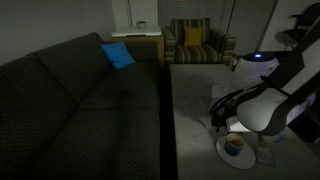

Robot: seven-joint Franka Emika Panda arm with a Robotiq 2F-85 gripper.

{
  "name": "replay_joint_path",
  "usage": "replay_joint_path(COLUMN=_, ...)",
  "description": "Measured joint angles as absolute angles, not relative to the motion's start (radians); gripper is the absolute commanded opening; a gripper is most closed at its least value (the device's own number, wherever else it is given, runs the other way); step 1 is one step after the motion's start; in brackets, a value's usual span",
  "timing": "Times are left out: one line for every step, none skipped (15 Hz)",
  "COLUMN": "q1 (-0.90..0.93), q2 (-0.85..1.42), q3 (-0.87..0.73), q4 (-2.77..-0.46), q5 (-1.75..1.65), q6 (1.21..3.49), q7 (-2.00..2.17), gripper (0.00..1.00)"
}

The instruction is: Move the mug from the plate to the table

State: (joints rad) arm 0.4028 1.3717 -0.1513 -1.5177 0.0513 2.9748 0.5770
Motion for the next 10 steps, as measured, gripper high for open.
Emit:
replay_joint_path(q1=0.386, q2=1.373, q3=-0.135, q4=-1.52, q5=0.052, q6=2.996, q7=0.549, gripper=1.0)
replay_joint_path(q1=0.363, q2=1.375, q3=-0.111, q4=-1.52, q5=0.054, q6=3.016, q7=0.514, gripper=1.0)
replay_joint_path(q1=0.336, q2=1.378, q3=-0.084, q4=-1.52, q5=0.056, q6=3.033, q7=0.477, gripper=1.0)
replay_joint_path(q1=0.308, q2=1.382, q3=-0.058, q4=-1.52, q5=0.058, q6=3.044, q7=0.442, gripper=1.0)
replay_joint_path(q1=0.28, q2=1.386, q3=-0.032, q4=-1.52, q5=0.058, q6=3.053, q7=0.409, gripper=1.0)
replay_joint_path(q1=0.256, q2=1.39, q3=-0.01, q4=-1.52, q5=0.058, q6=3.059, q7=0.379, gripper=1.0)
replay_joint_path(q1=0.237, q2=1.394, q3=0.006, q4=-1.52, q5=0.058, q6=3.061, q7=0.357, gripper=1.0)
replay_joint_path(q1=0.224, q2=1.397, q3=0.014, q4=-1.52, q5=0.058, q6=3.061, q7=0.342, gripper=1.0)
replay_joint_path(q1=0.218, q2=1.397, q3=0.016, q4=-1.521, q5=0.059, q6=3.061, q7=0.335, gripper=1.0)
replay_joint_path(q1=0.216, q2=1.397, q3=0.015, q4=-1.521, q5=0.062, q6=3.061, q7=0.333, gripper=1.0)
